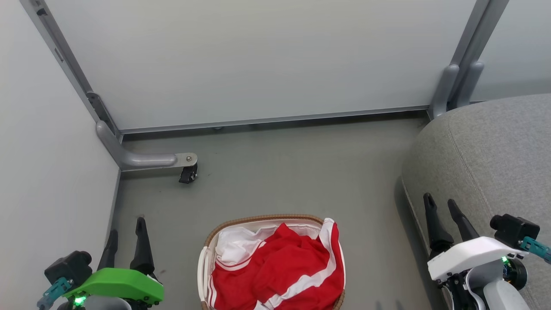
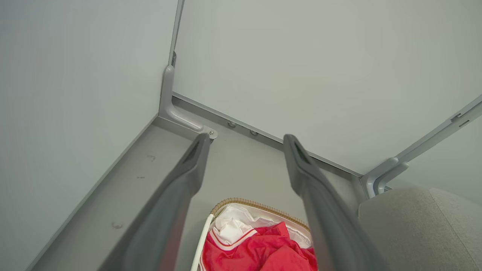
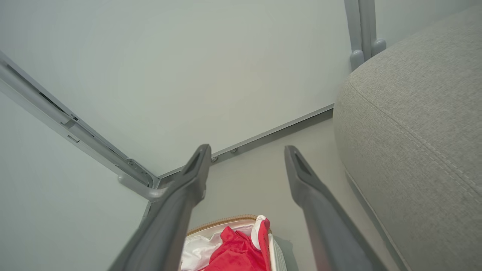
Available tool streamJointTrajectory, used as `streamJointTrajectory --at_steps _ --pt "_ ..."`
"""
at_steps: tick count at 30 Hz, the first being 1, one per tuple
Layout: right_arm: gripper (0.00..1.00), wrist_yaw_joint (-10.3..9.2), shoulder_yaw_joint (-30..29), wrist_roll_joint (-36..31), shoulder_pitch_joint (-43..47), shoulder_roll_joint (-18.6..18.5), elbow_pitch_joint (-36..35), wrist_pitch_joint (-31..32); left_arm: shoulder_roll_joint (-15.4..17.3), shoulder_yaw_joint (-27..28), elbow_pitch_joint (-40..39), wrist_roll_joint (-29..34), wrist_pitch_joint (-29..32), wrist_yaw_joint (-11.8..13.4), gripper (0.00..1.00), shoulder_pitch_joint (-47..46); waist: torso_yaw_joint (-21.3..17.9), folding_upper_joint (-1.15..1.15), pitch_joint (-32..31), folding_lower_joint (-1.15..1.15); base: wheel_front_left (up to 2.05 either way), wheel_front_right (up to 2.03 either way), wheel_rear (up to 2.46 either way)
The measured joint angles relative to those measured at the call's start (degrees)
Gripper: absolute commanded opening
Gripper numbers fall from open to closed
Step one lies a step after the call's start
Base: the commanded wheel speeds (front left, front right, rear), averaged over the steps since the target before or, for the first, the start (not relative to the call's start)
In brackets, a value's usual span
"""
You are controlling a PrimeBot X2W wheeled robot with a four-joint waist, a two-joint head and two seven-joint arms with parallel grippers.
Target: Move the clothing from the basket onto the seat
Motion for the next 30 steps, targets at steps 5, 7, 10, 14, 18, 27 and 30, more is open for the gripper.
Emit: streamJointTrajectory --at_steps 5,7,10,14,18,27,30 --pt "1.0 0.0 -0.1 -3.1 0.7 0.2 0.7 -0.8 -0.1 0.3 -0.6 3.0 -0.7 0.2 1.0 0.7 0.0 0.0 0.0 0.0 0.0 0.0 0.0" --pt "1.0 0.0 -0.2 -3.9 0.8 0.3 1.0 -1.0 -0.3 0.8 -0.7 3.6 -1.1 0.2 1.0 1.0 0.0 0.0 0.0 0.0 0.0 0.0 0.0" --pt "1.0 0.0 -0.2 -5.0 0.9 0.5 1.4 -1.5 -0.3 1.0 -1.1 5.5 -1.6 -0.1 1.0 1.2 0.0 0.0 -0.1 0.0 0.0 0.0 0.0" --pt "1.0 0.0 -0.1 -7.6 1.0 0.7 1.6 -2.0 -0.6 1.3 -1.5 7.6 -2.1 -0.6 1.0 1.7 0.0 0.0 0.0 0.0 0.0 0.0 0.0" --pt "1.0 0.0 0.1 -9.7 1.0 0.8 1.6 -2.6 -0.8 1.4 -2.7 10.5 -2.6 -0.9 1.0 1.7 0.1 0.0 0.0 0.0 0.0 0.0 0.0" --pt "1.0 0.01 0.4 -14.1 0.6 0.9 0.6 -3.9 -1.1 1.5 -4.4 15.8 -3.9 -1.6 1.0 1.6 0.1 0.0 0.0 0.0 0.0 0.0 0.0" --pt "1.0 0.01 0.6 -15.1 0.3 0.9 -0.2 -4.2 -1.2 1.5 -4.6 16.9 -4.2 -2.1 1.0 1.5 0.2 0.0 -0.1 0.0 0.0 0.0 0.0"
